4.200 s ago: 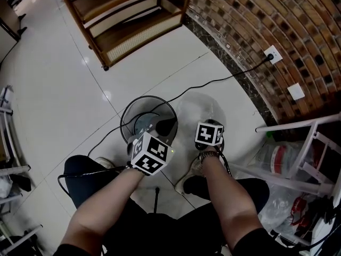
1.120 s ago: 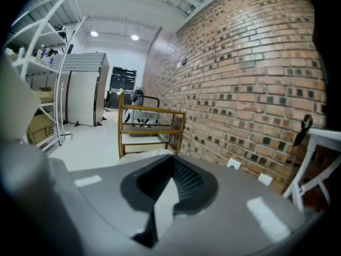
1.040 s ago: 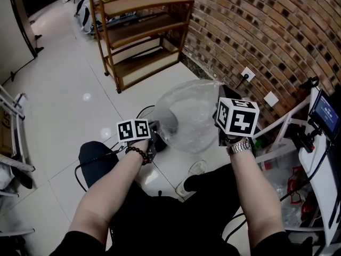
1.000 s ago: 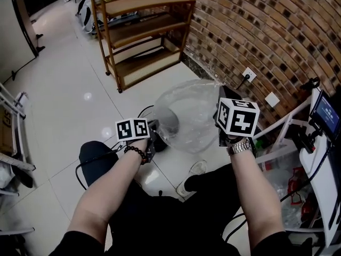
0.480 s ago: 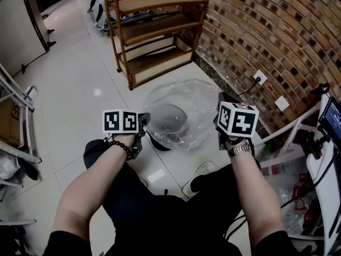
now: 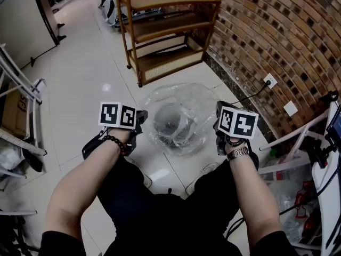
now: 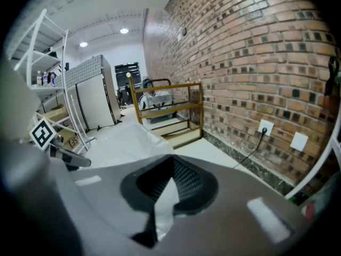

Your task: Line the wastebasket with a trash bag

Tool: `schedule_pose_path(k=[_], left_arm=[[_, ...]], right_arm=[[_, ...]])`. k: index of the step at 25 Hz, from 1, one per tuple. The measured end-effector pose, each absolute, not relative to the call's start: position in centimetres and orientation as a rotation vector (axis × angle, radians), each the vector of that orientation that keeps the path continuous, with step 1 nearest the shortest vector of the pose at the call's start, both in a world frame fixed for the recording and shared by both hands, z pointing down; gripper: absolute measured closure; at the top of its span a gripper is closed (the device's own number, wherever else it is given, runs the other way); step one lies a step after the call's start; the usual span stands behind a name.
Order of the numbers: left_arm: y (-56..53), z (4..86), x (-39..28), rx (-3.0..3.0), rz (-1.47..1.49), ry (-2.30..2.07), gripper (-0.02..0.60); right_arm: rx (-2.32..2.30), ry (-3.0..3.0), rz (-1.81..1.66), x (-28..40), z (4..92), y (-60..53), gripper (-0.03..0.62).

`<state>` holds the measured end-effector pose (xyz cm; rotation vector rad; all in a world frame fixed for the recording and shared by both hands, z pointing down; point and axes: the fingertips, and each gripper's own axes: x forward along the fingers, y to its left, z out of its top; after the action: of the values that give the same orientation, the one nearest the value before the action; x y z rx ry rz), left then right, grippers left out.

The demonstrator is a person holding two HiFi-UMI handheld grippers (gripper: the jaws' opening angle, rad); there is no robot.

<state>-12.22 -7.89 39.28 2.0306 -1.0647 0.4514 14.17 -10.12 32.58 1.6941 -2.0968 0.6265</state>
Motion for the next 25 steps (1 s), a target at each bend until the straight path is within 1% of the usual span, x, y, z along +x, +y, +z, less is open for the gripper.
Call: schedule_pose_path(k=[12,25], left_arm=[[-8.0,40.9,-13.6,1.979,0.569,-1.087,0.578],[-10.4,44.0,-12.5,1.941,0.631,-1.077,0.578]], right_arm=[[1.640,-2.039,0.700,13.3,37.5,-10.9,0.591],[1.628,-1.934,0.693,14.6,42.2,-12.8,0.591]])
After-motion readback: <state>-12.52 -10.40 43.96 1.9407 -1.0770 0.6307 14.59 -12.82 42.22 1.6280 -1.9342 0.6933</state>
